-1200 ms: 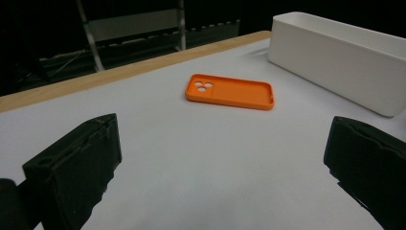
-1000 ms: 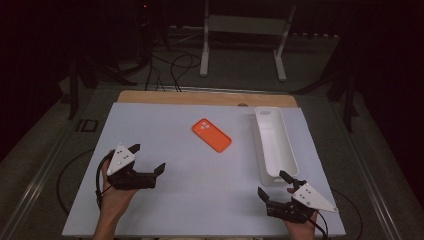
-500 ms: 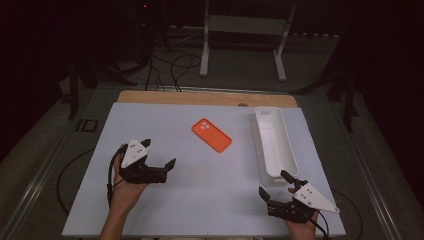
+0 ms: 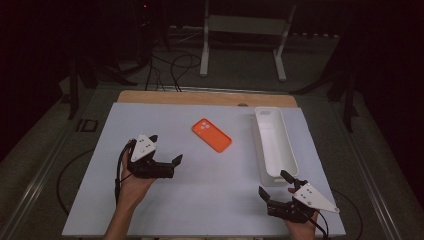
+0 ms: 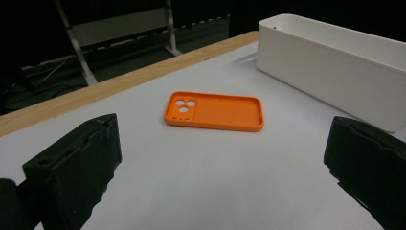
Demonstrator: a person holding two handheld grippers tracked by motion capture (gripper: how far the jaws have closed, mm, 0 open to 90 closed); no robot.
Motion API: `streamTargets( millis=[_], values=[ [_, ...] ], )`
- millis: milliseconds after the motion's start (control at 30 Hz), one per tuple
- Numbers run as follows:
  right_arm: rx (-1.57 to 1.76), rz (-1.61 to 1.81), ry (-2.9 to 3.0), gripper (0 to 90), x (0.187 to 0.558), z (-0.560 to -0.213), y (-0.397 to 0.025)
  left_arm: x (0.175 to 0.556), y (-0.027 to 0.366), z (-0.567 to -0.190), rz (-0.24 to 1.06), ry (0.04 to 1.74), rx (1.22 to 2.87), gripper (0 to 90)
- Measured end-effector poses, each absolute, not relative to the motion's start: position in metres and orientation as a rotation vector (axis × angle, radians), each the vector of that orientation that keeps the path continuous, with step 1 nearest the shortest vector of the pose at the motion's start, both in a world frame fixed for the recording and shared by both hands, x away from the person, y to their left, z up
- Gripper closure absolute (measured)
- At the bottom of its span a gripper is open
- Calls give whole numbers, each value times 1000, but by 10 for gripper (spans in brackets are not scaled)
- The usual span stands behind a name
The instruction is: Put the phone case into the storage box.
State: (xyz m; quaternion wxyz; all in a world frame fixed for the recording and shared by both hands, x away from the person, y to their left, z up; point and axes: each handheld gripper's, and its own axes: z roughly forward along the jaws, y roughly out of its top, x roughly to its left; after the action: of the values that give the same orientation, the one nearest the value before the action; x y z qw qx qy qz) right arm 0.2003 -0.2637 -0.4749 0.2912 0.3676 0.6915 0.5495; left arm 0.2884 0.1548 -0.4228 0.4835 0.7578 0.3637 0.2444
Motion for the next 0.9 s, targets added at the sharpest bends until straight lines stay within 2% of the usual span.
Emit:
streamTargets(
  millis=[900],
  values=[
    [979,1462,1848,95,201,-476,-263,306,131,-422,594,865,1873,2]
  ],
)
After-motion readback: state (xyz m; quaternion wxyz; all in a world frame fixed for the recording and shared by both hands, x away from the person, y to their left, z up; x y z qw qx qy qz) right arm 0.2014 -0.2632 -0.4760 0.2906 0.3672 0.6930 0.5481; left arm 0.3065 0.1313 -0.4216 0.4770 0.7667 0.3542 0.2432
